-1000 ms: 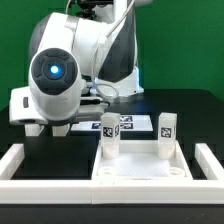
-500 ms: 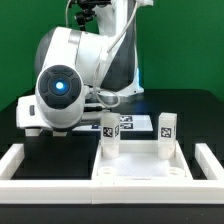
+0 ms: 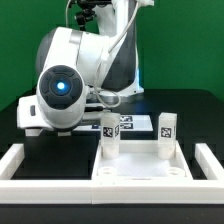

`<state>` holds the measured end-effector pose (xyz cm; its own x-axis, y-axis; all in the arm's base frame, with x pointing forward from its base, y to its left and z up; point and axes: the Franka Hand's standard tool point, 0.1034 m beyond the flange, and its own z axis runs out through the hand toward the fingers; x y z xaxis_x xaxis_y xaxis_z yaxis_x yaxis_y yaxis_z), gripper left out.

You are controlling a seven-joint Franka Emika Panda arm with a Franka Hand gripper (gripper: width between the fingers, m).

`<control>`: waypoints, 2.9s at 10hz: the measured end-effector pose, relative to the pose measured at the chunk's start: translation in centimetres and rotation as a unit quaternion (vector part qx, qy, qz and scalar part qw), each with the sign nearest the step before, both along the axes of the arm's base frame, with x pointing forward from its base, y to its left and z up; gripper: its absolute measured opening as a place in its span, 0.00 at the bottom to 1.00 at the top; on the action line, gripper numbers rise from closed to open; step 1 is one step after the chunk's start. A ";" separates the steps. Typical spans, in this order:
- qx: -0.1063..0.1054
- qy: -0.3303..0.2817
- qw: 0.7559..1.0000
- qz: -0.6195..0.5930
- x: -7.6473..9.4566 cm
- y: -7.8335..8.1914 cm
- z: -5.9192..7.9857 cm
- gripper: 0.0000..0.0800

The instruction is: Assemble square table

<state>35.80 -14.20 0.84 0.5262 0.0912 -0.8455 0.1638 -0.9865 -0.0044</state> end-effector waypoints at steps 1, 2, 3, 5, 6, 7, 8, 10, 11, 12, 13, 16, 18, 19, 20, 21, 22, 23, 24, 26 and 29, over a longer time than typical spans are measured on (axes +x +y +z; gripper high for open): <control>0.000 0.000 1.000 0.000 0.0 0.0 0.0 0.36; 0.000 0.000 1.000 0.000 0.0 0.0 0.0 0.36; 0.005 0.002 1.000 0.004 0.2 0.0 0.2 0.36; 0.028 0.005 0.999 0.014 2.4 0.1 5.0 0.36; 0.036 -0.010 0.999 0.015 3.2 -0.1 7.1 0.36; 0.036 -0.012 0.999 0.012 3.2 -0.3 8.0 0.36; 0.036 -0.013 0.999 0.013 3.1 -0.3 7.7 0.36; 0.048 -0.091 0.994 0.028 4.6 -0.4 7.2 0.36; 0.054 -0.131 0.989 0.041 5.9 0.1 7.5 0.36; 0.063 -0.168 0.982 0.052 7.9 0.8 9.0 0.36; 0.079 -0.204 0.975 0.047 9.5 1.4 10.1 0.36; 0.087 -0.301 0.948 0.059 11.5 0.9 10.7 0.36; 0.092 -0.364 0.925 0.058 12.5 1.0 10.6 0.36; 0.090 -0.394 0.914 0.048 13.3 2.2 10.4 0.36; 0.085 -0.422 0.901 0.046 15.1 3.7 10.9 0.36; 0.078 -0.450 0.888 0.049 17.2 5.3 11.6 0.36; 0.073 -0.489 0.868 0.048 19.3 6.2 12.3 0.36; 0.063 -0.518 0.852 0.033 20.8 7.4 12.7 0.36; 0.062 -0.557 0.827 0.039 22.5 8.7 13.2 0.36; 0.060 -0.602 0.794 0.060 22.1 7.6 12.8 0.36; 0.041 -0.662 0.742 0.099 22.0 5.7 13.0 0.36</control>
Offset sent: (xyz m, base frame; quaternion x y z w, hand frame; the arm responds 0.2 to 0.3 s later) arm 0.0344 -0.0056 0.0767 0.0006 -0.0271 -0.0516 0.9983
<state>57.83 -8.49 13.89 0.8602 0.2997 0.4125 0.2200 -0.9480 0.2299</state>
